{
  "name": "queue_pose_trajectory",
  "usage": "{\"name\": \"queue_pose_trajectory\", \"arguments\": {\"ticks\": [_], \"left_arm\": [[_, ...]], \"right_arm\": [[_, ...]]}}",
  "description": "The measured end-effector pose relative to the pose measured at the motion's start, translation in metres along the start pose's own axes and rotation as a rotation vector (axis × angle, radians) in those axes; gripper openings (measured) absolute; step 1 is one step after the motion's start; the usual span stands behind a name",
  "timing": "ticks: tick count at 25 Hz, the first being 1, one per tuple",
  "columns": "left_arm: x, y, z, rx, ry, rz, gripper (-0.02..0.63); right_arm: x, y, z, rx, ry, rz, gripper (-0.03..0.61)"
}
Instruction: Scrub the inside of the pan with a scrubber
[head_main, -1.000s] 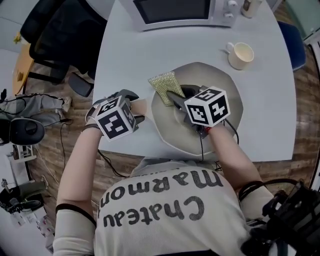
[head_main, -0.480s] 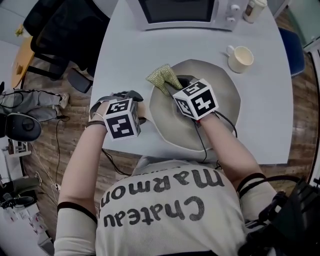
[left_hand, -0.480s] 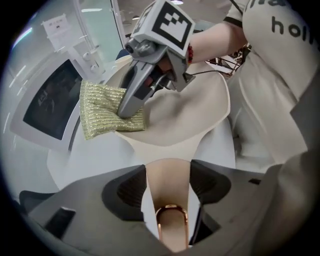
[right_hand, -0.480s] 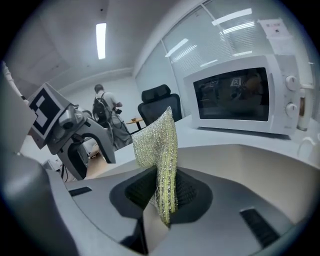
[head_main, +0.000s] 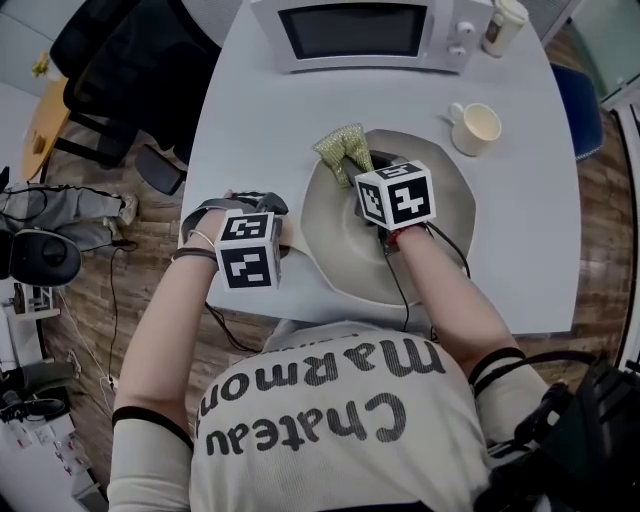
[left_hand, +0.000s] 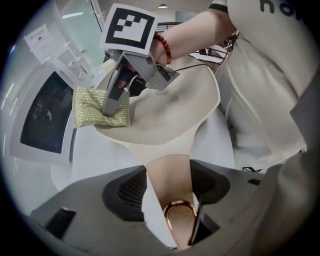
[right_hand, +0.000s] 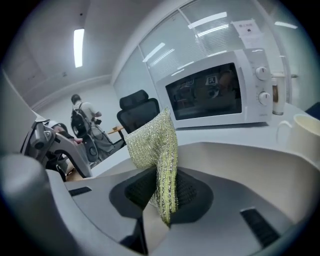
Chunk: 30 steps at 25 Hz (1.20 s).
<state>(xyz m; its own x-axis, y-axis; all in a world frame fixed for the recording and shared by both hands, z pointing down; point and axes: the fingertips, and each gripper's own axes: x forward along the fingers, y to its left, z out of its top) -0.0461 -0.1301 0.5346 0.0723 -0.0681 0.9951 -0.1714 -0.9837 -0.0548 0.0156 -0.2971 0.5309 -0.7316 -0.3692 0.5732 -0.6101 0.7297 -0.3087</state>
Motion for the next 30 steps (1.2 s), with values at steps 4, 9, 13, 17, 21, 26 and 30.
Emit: {"name": "queue_pose_trajectory", "arguments": {"ticks": [4, 9, 13, 17, 21, 26, 30], "left_arm": [[0.000, 0.000, 0.000, 0.020, 0.008, -0.003, 0.273], [0.000, 0.000, -0.001, 0.036, 0.018, -0.006, 0.273], [-0.001, -0.001, -0.002, 0.040, 0.019, -0.006, 0.273], [0.000, -0.002, 0.001, 0.033, 0.011, -0.003, 0.273], [0.001, -0.003, 0.002, 0.029, 0.016, 0.008, 0.272], [0.002, -0.004, 0.003, 0.020, 0.017, 0.006, 0.270], [0.001, -0.007, 0.005, 0.013, 0.000, 0.004, 0.270]], "right_arm": [[-0.005, -0.027, 0.000, 0.111, -0.040, -0.078, 0.062], [-0.015, -0.061, -0.003, 0.247, -0.088, -0.177, 0.063], [-0.024, -0.076, -0.008, 0.295, -0.103, -0.254, 0.063], [-0.034, -0.088, -0.013, 0.324, -0.123, -0.324, 0.063], [-0.045, -0.101, -0.025, 0.508, -0.165, -0.369, 0.064], [-0.060, -0.117, -0.042, 0.794, -0.245, -0.414, 0.064], [-0.074, -0.122, -0.055, 0.947, -0.290, -0.439, 0.064]]}}
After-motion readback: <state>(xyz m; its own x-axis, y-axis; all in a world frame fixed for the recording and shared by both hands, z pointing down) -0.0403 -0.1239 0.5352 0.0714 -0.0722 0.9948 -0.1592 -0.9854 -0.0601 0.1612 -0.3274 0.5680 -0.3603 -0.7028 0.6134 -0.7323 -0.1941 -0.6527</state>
